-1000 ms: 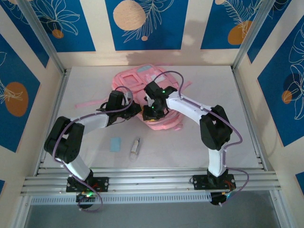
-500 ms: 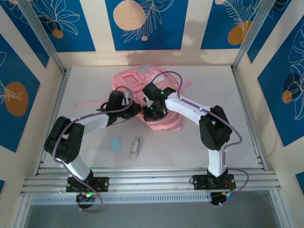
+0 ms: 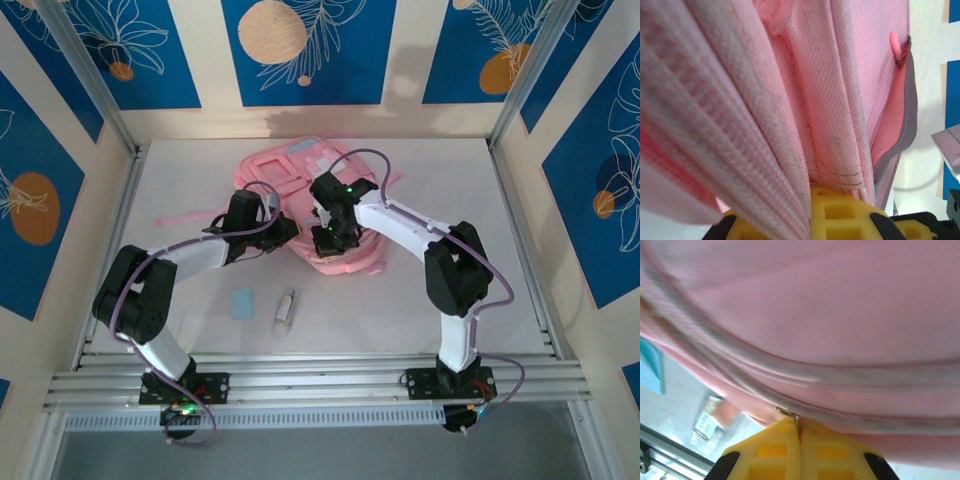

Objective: Pack the student bag

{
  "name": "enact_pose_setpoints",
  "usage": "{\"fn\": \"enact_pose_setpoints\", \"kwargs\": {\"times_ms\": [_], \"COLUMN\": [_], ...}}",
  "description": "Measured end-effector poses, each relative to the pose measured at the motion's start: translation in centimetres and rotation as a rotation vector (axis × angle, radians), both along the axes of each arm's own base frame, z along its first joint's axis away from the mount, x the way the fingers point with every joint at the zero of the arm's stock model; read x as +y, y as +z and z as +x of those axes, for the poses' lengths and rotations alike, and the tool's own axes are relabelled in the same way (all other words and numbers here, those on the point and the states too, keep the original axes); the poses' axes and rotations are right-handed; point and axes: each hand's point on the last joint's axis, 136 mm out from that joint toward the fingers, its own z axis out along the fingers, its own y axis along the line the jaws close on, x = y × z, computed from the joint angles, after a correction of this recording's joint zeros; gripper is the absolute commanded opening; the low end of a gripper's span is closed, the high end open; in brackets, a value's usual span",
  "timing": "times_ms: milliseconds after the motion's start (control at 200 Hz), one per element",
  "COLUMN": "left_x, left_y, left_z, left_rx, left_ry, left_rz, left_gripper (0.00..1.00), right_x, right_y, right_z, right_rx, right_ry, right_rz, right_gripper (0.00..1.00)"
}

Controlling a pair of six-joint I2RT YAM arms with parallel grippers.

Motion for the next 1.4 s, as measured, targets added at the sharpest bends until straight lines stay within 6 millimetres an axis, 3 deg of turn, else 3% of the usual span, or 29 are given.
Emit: {"fn": "enact_pose_setpoints", "kwargs": {"times_ms": [215, 425, 515, 600, 725, 875, 950, 1010, 1150, 1231, 1276, 1401], "left_x": [0.0, 0.6, 0.8, 1.1, 2.0, 4.0, 5.0, 6.1, 8.2, 8.6, 8.9, 10.1], "left_y": [-0.1, 0.7, 1.2, 1.5, 1.2, 0.4, 0.2, 0.4, 1.7, 2.0, 2.0, 2.7], "left_z": [-0.2, 0.3, 0.7, 1.1, 2.7, 5.1, 6.1, 7.2, 9.3, 8.6, 7.6, 4.7], "left_rx": [0.002, -0.002, -0.012, -0.013, 0.001, 0.013, 0.017, 0.001, -0.048, -0.058, -0.054, -0.055], "left_ry": [-0.017, -0.035, -0.045, -0.056, -0.058, -0.028, -0.011, 0.024, 0.115, 0.136, 0.145, 0.191], "left_rz": [0.012, 0.014, 0.013, 0.02, 0.043, 0.087, 0.119, 0.153, 0.178, 0.183, 0.188, 0.189], "left_gripper": [0.0, 0.0, 0.0, 0.0, 0.0, 0.0, 0.28, 0.45, 0.67, 0.71, 0.76, 0.76], "right_x": [-2.1, -8.8, -10.3, -10.3, -9.0, -5.6, -3.6, -2.0, 1.7, 3.9, 4.8, 6.8], "right_y": [-0.7, -0.3, -0.1, -0.1, -0.3, -1.0, -1.1, -0.8, -0.3, -0.4, -0.5, -0.3], "right_z": [0.2, 3.5, 4.6, 5.0, 4.9, 3.8, 3.3, 3.1, 2.5, 2.4, 2.6, 3.4], "right_rx": [0.01, -0.089, -0.127, -0.14, -0.17, -0.181, -0.181, -0.186, -0.173, -0.162, -0.151, -0.129], "right_ry": [-0.025, -0.116, -0.124, -0.104, -0.048, 0.044, 0.075, 0.092, 0.13, 0.145, 0.141, 0.129], "right_rz": [-0.063, -0.289, -0.335, -0.333, -0.29, -0.197, -0.136, -0.081, 0.023, 0.075, 0.102, 0.163], "right_gripper": [0.0, 0.0, 0.0, 0.0, 0.0, 0.0, 0.0, 0.0, 0.0, 0.0, 0.0, 0.0]}}
